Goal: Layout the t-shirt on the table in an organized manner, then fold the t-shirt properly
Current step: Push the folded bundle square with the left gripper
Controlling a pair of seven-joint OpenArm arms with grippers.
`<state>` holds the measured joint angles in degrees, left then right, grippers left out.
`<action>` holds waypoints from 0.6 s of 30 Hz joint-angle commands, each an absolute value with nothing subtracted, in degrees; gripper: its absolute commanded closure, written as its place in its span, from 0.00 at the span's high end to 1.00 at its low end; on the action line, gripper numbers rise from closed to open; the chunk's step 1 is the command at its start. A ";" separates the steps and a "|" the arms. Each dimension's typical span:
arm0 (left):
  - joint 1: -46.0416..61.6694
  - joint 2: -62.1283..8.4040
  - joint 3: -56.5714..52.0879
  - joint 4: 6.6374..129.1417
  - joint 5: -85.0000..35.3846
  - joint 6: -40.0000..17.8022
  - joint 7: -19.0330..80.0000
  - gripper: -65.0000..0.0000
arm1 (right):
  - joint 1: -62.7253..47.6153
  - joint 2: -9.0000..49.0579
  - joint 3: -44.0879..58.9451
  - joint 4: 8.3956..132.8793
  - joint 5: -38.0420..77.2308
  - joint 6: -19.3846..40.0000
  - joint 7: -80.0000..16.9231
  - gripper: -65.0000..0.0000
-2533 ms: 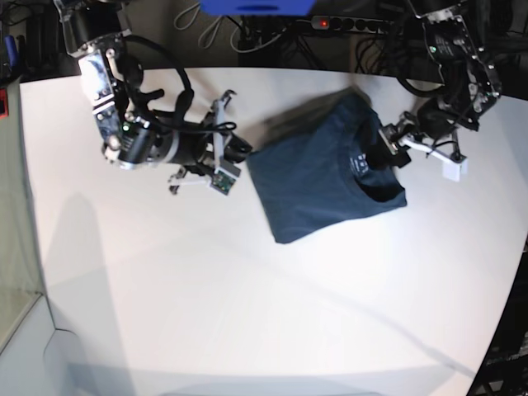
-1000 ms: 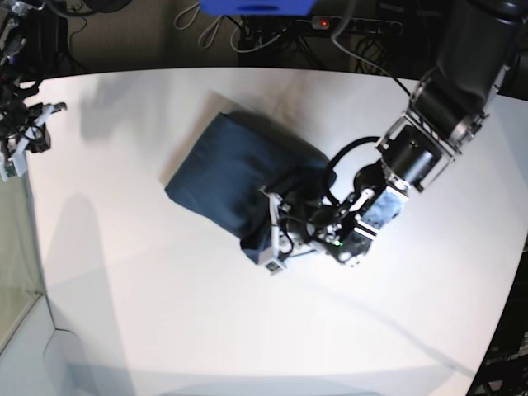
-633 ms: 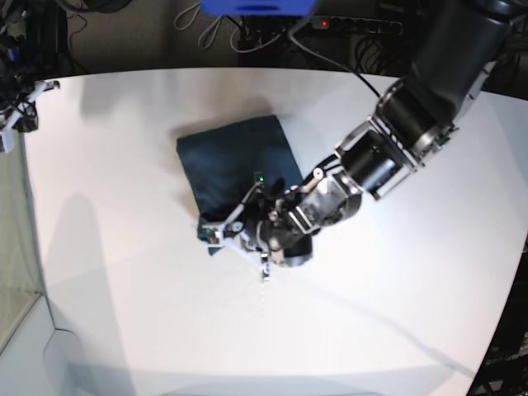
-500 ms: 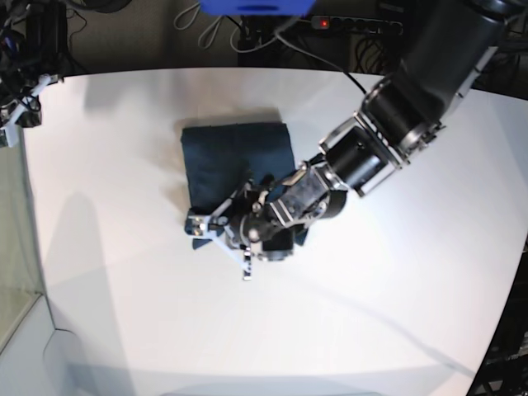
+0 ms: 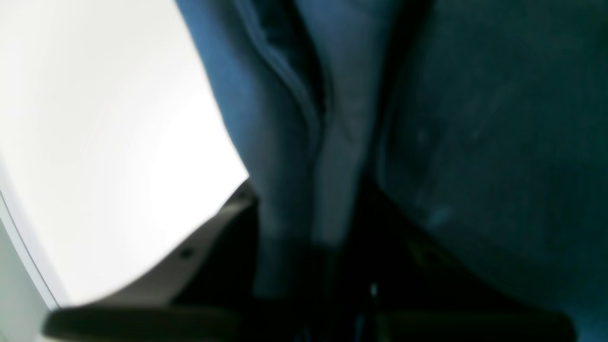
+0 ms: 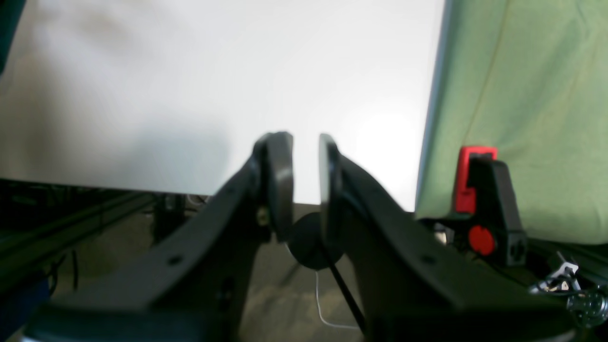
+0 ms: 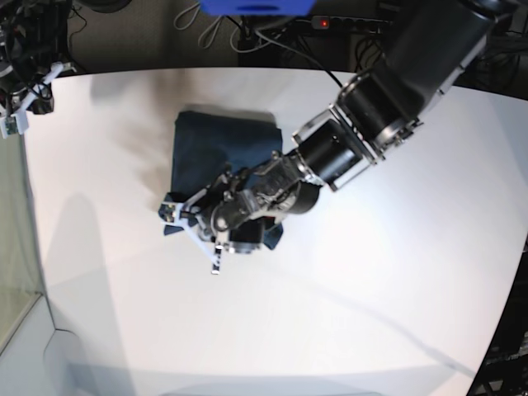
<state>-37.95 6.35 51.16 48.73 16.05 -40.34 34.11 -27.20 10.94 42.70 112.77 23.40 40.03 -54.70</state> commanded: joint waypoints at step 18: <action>-45.49 5.76 45.49 50.24 15.96 -37.14 33.36 0.86 | -27.21 11.74 42.68 113.71 24.13 40.00 -53.67 0.13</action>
<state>-42.96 5.17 45.87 49.28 15.64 -37.78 33.82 -27.18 10.96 42.35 112.77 23.40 40.03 -54.78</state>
